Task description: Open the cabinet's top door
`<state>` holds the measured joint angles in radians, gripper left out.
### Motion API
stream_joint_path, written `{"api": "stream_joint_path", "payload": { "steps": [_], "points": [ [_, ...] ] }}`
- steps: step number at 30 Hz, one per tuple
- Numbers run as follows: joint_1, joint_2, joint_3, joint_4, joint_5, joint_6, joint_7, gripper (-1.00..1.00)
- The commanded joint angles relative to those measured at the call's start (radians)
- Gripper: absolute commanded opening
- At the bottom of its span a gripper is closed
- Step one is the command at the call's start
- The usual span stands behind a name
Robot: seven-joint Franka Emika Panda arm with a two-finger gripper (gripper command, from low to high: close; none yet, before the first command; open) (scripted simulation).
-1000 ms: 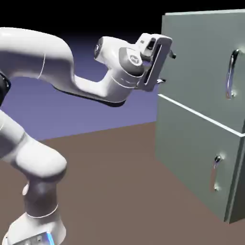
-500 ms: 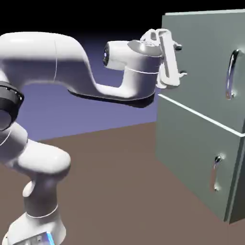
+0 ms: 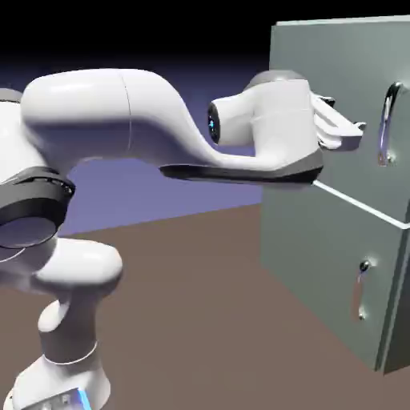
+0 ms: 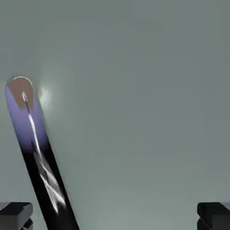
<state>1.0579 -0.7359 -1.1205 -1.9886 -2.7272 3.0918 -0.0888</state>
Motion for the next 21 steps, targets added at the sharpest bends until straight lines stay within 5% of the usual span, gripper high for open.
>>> {"api": "stream_joint_path", "payload": {
  "steps": [1,12,13,21],
  "points": [
    [0.017,-0.003,-0.018,0.013,-0.044,0.001,-0.013,0.0],
    [0.288,0.034,-0.237,0.206,-0.17,0.005,-0.053,0.0],
    [0.288,0.034,-0.237,0.206,-0.17,0.005,-0.053,-1.0],
    [0.034,0.108,-0.055,0.053,-0.17,-0.064,0.059,-1.0]
  ]
}}
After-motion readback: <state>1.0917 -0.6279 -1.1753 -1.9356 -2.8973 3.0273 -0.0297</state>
